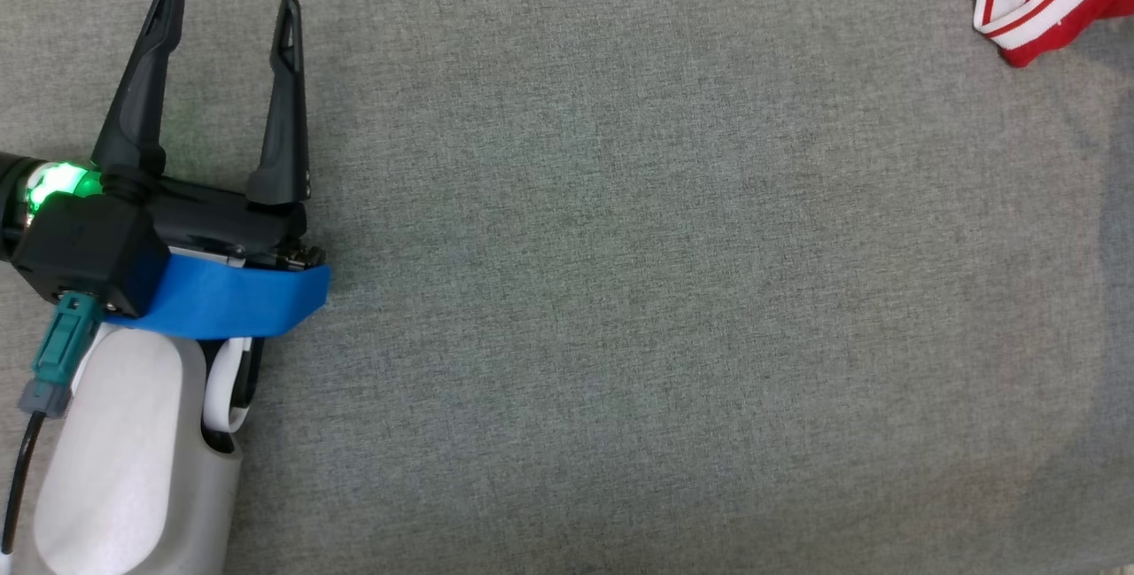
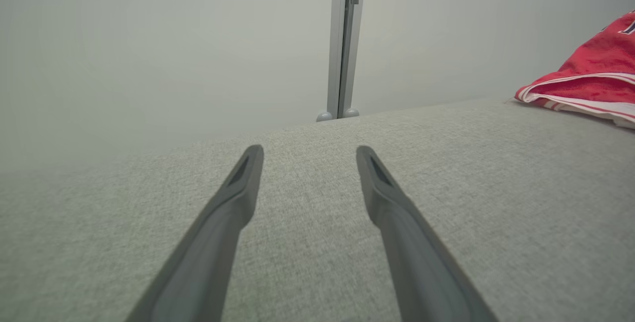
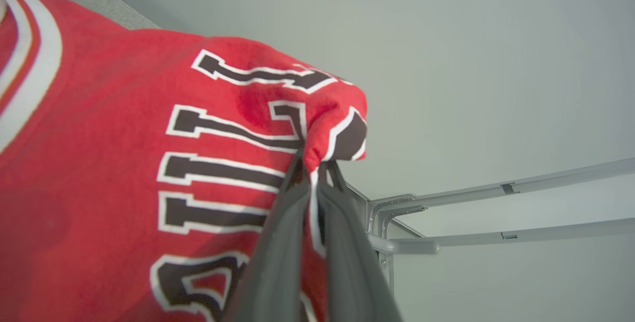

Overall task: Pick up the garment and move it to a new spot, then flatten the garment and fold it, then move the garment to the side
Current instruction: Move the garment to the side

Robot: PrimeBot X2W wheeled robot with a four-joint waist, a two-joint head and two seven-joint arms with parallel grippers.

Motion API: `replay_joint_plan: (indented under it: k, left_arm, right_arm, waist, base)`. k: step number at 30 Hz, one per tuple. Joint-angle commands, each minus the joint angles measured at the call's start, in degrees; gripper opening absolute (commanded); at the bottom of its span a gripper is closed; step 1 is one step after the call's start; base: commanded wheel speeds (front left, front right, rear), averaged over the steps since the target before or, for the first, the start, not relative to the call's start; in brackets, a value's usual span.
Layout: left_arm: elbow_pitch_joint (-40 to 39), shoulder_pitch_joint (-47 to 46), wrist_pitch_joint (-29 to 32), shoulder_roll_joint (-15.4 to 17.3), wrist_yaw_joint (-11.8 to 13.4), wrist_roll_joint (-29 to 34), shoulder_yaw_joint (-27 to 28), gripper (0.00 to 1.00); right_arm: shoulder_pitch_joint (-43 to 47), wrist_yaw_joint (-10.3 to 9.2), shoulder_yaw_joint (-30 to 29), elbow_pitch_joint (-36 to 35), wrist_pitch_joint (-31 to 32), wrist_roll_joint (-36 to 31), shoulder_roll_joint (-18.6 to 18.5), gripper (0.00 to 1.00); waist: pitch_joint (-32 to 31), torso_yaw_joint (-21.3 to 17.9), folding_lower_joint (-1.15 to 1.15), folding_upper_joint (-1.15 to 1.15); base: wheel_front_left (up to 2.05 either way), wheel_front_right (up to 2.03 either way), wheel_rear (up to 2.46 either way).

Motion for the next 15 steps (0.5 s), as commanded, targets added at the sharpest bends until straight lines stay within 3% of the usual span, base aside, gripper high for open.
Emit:
replay_joint_plan:
  k: [1, 12, 13, 14, 15]
  left_arm:
    - [0.9, 0.2, 0.2, -0.2, 0.0, -0.2, -0.6, 1.0]
    - [1.2, 1.3, -0.3, -0.2, 0.5, -1.1, -0.7, 1.0]
    - [1.3, 1.3, -0.4, -0.3, 0.6, -1.2, -0.8, 1.0]
    - [1.4, 1.3, -0.5, -0.4, 0.6, -1.2, -0.9, 1.0]
    - [1.5, 1.3, -0.6, -0.4, 0.7, -1.3, -1.0, 1.0]
  right_arm:
    - [0.9, -0.07, -0.2, -0.4, 0.3, -0.7, 0.1, 0.0]
    - [4.6, -0.08, -3.9, -4.9, 2.1, -6.1, -0.4, 0.0]
    - [5.0, -0.08, -3.8, -5.1, 1.9, -6.4, -0.7, 0.13]
    - [5.4, -0.08, -3.7, -5.1, 1.9, -6.3, -0.6, 0.67]
    - [5.6, -0.08, -3.8, -5.3, 1.4, -6.3, -0.6, 1.0]
  waist:
    - [-0.1, 0.1, 0.0, 0.0]
    - [-2.3, 1.0, 0.0, 0.0]
    - [-2.6, 1.1, 0.0, 0.0]
    - [-2.8, 1.3, 0.0, 0.0]
    - [-3.1, 1.4, 0.0, 0.0]
  base:
    - [0.0, 0.0, 0.0]
    - [0.0, 0.0, 0.0]
    - [0.0, 0.0, 0.0]
    - [0.0, 0.0, 0.0]
    - [0.0, 0.0, 0.0]
